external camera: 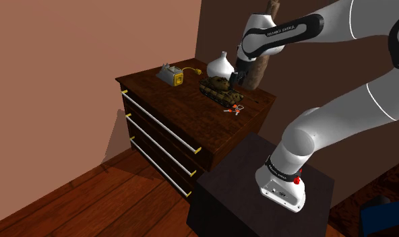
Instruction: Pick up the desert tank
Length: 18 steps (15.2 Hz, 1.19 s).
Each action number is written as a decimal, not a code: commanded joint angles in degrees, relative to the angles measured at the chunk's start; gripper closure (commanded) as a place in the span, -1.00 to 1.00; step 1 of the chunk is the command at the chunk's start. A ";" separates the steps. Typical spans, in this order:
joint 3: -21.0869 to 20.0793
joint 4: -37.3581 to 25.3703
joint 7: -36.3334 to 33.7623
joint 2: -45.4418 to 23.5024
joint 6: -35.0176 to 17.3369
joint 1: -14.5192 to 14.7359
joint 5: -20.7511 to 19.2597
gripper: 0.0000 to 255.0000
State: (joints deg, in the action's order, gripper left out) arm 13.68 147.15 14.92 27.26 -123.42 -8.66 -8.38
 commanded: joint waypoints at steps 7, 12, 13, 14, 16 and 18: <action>0.21 1.40 -0.04 -0.82 -2.23 -0.02 -0.10 1.00; 0.21 1.43 -0.04 -0.79 -2.24 -0.02 -0.11 1.00; 0.22 1.48 -0.05 -0.87 -2.37 -0.01 -0.11 1.00; 0.12 0.98 -0.05 -0.47 -1.47 -0.01 -0.07 1.00; -0.07 -0.08 -0.05 0.24 0.29 0.00 0.01 1.00; -0.25 -1.17 -0.04 0.89 2.03 0.02 0.09 1.00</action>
State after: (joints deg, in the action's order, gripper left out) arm 13.48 146.57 14.81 27.78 -122.27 -8.62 -8.31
